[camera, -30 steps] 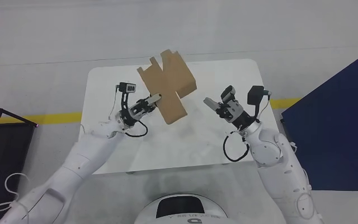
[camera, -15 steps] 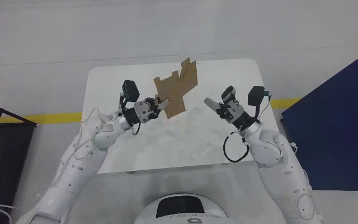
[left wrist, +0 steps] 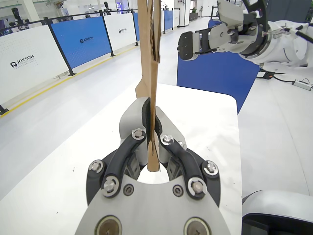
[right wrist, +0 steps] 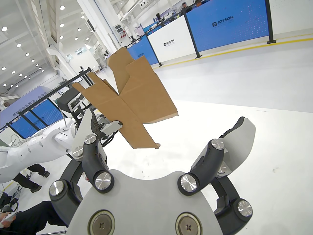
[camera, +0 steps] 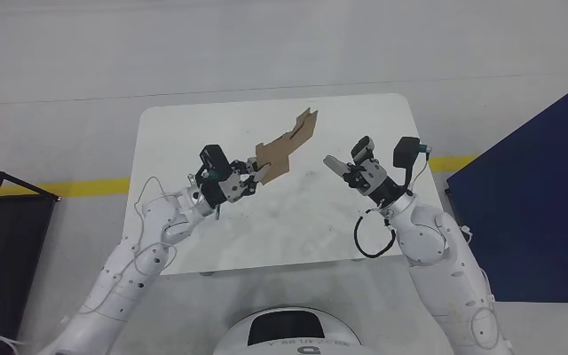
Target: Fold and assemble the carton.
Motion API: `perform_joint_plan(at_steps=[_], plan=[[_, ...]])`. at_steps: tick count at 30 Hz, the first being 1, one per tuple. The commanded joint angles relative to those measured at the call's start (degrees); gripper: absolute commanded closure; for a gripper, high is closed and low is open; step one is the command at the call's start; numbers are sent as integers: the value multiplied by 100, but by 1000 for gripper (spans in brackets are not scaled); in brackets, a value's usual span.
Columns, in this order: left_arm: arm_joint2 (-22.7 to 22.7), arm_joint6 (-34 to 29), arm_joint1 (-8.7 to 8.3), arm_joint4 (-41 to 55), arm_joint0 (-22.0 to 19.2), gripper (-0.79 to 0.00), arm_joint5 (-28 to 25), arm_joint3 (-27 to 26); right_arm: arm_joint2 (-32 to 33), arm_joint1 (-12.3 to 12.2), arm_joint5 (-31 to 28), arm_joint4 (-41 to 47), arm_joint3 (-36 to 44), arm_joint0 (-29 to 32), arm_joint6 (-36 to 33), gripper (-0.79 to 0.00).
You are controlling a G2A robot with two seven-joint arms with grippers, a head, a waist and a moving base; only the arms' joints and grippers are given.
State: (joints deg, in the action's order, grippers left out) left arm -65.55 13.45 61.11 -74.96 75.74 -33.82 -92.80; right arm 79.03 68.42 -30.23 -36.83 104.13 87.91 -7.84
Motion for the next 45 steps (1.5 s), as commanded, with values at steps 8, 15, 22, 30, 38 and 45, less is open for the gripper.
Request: perform_joint_plan(at_steps=[8,15,22,30,38,45], plan=[[-5,-781,-86,-5503,609,0,3858,-994,0,0,0,0,0,0,0,-785],[109,-1422,-69,-8106,919,0,5198,-1233,0,0,0,0,0,0,0,-785],[-68,-1904,-158,-10105,915,0,5544,-1476,0,0,0,0,0,0,0,-785],[-571,-902,-1021,-10105,576,0,5290,-1650,0,0,0,0,0,0,0,-785],[-571,-902,-1021,-10105,576,0,5290,-1650,0,0,0,0,0,0,0,-785],[-571,-902,-1021,-10105,576,0,5290,-1650,0,0,0,0,0,0,0,-785]])
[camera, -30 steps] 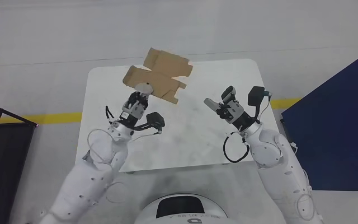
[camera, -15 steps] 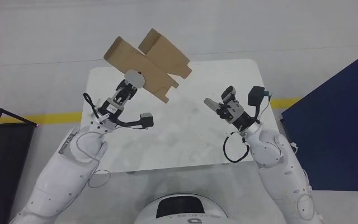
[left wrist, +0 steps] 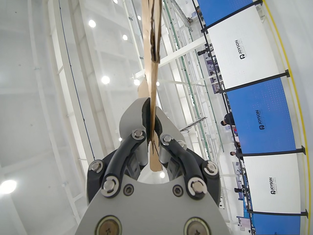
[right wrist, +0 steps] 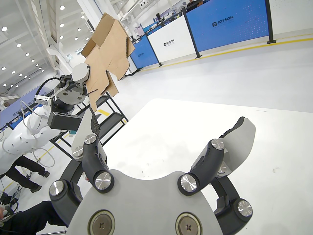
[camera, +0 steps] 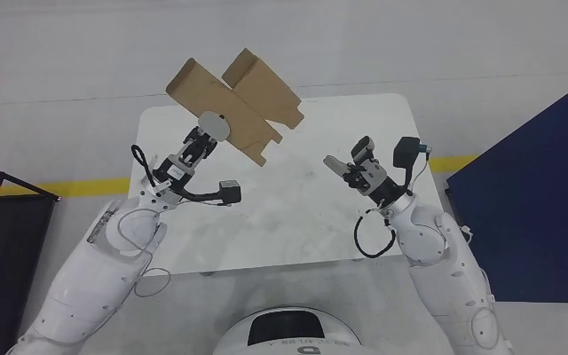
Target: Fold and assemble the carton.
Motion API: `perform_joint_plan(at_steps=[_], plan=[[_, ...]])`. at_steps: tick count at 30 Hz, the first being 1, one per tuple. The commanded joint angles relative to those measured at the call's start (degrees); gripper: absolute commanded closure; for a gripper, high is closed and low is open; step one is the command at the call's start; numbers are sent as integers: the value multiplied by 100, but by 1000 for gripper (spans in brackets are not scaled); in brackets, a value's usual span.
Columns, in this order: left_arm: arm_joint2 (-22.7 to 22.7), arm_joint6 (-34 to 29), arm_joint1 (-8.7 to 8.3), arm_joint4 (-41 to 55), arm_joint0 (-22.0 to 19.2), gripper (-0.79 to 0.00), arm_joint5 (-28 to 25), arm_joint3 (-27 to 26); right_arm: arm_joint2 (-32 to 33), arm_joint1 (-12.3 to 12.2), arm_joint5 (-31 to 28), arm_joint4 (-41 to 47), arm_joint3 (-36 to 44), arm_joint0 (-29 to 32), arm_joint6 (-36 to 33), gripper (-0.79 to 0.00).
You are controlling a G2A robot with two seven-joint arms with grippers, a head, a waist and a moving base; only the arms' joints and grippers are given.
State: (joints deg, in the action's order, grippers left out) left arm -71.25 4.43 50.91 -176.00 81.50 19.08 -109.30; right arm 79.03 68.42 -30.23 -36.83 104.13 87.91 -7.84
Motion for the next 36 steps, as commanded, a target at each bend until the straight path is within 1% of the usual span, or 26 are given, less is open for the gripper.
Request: perform_joint_plan(at_steps=[1,11,12,14,16,17,18,19,22,35,36], plan=[[0,1,-1,0,0,0,0,0,0,0,0,0,0,0,0,-785],[-12,42,-4,0,-7,0,-37,17,0,0,0,0,0,0,0,-785],[-50,229,-27,0,-59,0,-109,51,0,0,0,0,0,0,0,-785],[-59,826,-102,0,-174,0,-142,141,0,0,0,0,0,0,0,-785],[-120,1343,-224,0,-390,0,-93,325,0,0,0,0,0,0,0,-785],[-168,1739,-358,0,-566,0,-14,402,0,0,0,0,0,0,0,-785],[-152,2101,-503,0,-691,0,189,441,0,0,0,0,0,0,0,-785],[-63,2330,-615,0,-735,0,402,475,0,0,0,0,0,0,0,-785],[91,2717,-903,0,-956,0,885,542,0,0,0,0,0,0,0,-785],[91,2717,-903,0,-956,0,885,542,0,0,0,0,0,0,0,-785],[156,2821,-932,0,-957,0,898,562,0,0,0,0,0,0,0,-785]])
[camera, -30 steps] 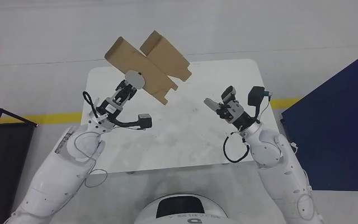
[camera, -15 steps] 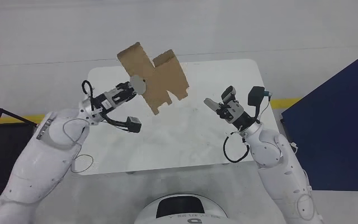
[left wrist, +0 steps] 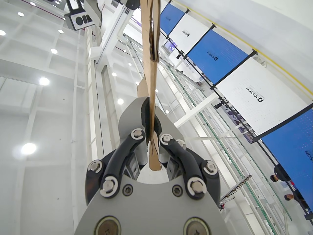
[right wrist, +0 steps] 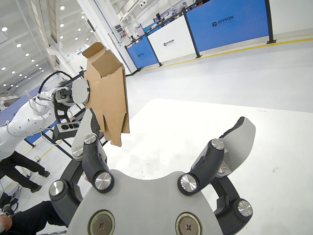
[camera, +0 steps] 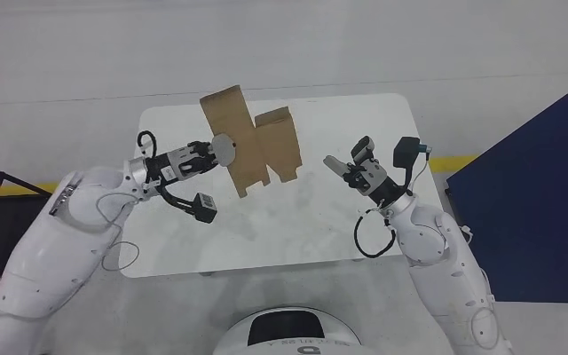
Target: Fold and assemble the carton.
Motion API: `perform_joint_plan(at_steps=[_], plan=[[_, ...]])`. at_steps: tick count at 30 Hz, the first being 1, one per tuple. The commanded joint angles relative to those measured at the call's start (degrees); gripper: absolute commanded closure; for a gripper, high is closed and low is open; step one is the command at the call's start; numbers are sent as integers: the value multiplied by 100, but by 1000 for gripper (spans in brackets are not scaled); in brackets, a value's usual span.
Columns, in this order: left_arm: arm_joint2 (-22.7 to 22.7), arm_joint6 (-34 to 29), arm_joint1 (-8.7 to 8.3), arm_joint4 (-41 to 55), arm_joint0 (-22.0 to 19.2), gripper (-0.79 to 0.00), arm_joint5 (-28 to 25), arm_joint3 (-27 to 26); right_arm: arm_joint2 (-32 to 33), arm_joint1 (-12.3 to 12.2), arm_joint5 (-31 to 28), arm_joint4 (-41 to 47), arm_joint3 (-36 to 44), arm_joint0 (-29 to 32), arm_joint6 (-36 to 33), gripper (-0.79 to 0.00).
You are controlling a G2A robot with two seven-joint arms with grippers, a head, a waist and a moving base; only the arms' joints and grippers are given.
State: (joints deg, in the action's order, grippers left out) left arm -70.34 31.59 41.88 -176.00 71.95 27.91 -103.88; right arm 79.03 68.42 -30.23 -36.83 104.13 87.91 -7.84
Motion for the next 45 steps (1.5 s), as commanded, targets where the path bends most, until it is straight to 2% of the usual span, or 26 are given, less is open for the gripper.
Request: perform_joint_plan(at_steps=[1,3,5,7,10,21,24,27,32,36,39,42,45], plan=[[193,134,-72,0,-12,0,-33,53,0,0,0,0,0,0,0,-785],[680,-448,-102,0,21,0,-581,61,0,0,0,0,0,0,0,-785],[1193,-979,-39,0,39,0,-1288,19,0,0,0,0,0,0,0,-785],[1464,-1119,60,68,-74,0,-1659,53,0,0,0,0,0,0,0,-785],[1615,-1147,158,27,-310,0,-2017,189,0,0,0,0,0,0,0,-785],[1651,-1166,181,78,-320,0,-2088,189,0,0,0,0,0,0,0,-785],[1565,-748,244,1580,-333,0,-2587,317,0,0,0,0,0,0,0,-785],[1400,-55,312,3363,-567,0,-3449,684,0,0,0,0,0,0,0,-785],[1401,775,434,5086,-1023,0,-4797,1361,0,0,0,0,0,0,0,-785],[1566,1348,549,5918,-1380,0,-5582,1855,0,0,0,0,0,0,0,-785],[1716,1698,644,6403,-1595,0,-5923,2151,0,0,0,0,0,0,0,-785],[1850,1844,724,6599,-1798,0,-6117,2391,0,0,0,0,0,0,0,-785],[1985,1757,783,6429,-1927,0,-6009,2524,0,0,0,0,0,0,0,-785]])
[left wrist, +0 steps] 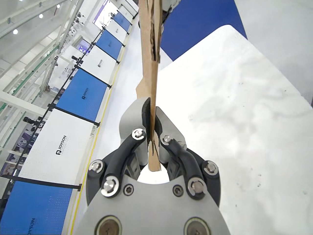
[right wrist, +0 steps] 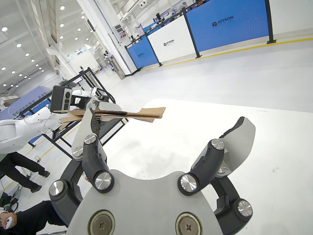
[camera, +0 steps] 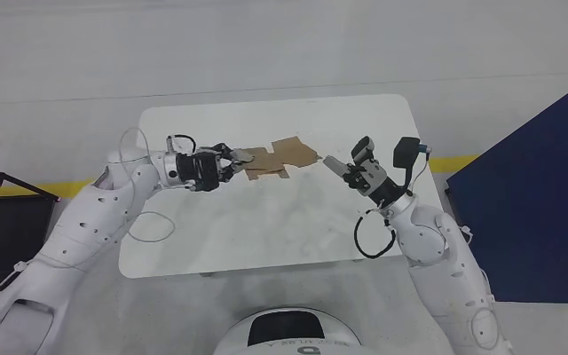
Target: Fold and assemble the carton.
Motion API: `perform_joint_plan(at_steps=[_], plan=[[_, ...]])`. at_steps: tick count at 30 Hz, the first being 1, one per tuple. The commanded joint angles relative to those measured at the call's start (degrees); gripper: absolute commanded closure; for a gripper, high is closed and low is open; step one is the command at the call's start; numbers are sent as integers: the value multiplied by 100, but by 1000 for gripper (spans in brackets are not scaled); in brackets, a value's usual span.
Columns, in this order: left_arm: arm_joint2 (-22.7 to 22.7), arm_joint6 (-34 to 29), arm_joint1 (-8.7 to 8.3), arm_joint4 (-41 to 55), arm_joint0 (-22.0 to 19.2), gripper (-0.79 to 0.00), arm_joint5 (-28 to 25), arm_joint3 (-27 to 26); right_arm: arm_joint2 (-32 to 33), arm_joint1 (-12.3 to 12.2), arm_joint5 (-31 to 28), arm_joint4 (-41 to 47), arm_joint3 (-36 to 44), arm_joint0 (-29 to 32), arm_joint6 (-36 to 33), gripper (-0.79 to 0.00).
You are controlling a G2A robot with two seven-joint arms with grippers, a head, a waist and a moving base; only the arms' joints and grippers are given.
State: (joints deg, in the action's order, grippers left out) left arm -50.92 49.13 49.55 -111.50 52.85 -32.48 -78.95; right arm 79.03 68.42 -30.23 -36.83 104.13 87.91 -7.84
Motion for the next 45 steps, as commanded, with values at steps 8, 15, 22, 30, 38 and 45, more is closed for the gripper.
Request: perform_joint_plan(at_steps=[8,15,22,30,38,45], plan=[[203,175,160,394,-154,0,32,464,-208,-3,-217,219,-79,-94,-370,-785],[382,485,273,681,-287,0,-317,728,-409,-15,-554,443,-167,-253,-718,-785],[572,574,345,528,-435,0,-574,870,-490,1,-523,424,-334,-500,-549,-785],[630,619,406,624,-506,0,-649,978,-752,14,-579,6,-392,-629,-573,-785],[576,387,408,266,-496,0,-76,882,-830,13,-496,-28,-404,-639,-544,-785],[361,195,356,-274,-323,0,1107,636,-817,19,-160,621,-585,-741,-795,-785]])
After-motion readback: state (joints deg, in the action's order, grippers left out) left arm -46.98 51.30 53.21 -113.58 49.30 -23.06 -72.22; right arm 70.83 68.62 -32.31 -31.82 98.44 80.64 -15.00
